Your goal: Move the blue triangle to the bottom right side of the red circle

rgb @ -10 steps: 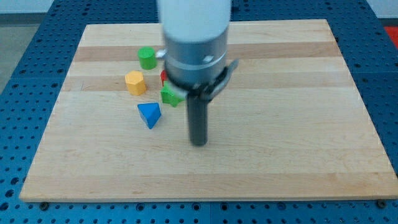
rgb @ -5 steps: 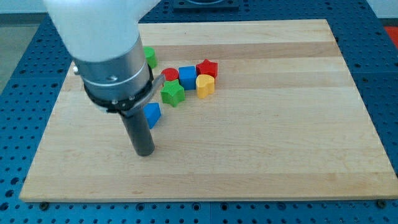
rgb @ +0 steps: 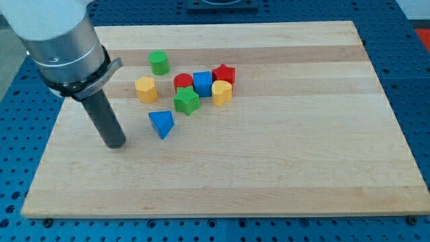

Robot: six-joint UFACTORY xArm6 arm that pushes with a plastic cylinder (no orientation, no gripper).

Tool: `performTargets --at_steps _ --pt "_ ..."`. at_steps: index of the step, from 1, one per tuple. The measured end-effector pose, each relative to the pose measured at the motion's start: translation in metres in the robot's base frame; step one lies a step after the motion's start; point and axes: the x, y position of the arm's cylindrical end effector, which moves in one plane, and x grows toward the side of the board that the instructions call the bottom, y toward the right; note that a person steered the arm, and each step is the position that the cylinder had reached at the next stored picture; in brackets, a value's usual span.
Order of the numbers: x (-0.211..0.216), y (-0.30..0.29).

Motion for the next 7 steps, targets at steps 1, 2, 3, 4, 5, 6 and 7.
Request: performTargets --at_steps 1,2,3,4,5,6,7 --pt "0.007 0.017" --pt "0.019 0.039" --pt "0.002 0.051" --pt "-0.024 0.051" --pt "-0.042 0.051" --pt "-0.061 0.052" --pt "-0.074 0.066"
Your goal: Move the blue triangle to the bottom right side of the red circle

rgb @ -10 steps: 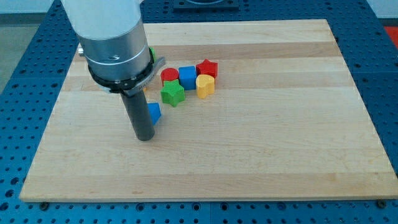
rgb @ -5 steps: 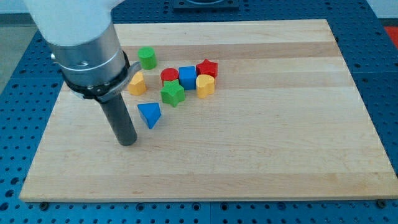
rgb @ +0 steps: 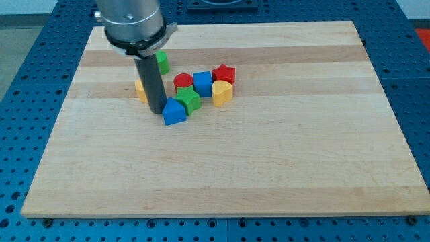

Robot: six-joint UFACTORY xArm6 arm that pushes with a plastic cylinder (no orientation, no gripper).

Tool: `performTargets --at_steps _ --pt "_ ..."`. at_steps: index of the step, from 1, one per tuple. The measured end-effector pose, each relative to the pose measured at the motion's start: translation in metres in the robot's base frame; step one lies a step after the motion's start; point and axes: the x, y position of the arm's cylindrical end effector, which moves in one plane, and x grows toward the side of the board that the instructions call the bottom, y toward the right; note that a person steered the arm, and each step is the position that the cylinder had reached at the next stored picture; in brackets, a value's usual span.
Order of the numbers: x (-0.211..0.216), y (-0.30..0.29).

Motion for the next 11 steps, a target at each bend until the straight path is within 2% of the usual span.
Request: performTargets --at_steps 5,8,9,10,11 --pt "-0.002 0.07" --pt "0.065 0.077" --pt "0.105 0.073" --pt "0.11 0.058" --pt "0.095 0.053"
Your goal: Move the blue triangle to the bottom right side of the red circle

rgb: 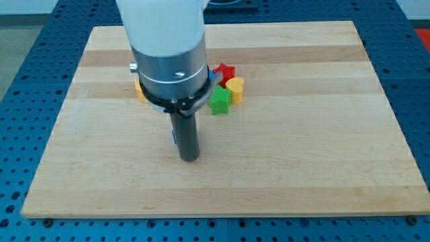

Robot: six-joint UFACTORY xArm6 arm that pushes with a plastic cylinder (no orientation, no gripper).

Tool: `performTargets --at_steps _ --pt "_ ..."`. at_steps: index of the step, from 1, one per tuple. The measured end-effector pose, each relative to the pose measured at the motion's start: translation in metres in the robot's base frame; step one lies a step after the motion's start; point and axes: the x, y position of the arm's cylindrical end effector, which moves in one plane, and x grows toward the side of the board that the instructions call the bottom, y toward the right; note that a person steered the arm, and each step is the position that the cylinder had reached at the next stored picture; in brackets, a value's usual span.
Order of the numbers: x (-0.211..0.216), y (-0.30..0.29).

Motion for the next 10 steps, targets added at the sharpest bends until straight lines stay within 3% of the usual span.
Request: performTargets --at_steps 3,5,10 --pt "-0.029 -0.031" --pt "-0.044 0.023" --pt "-0.079 0.007"
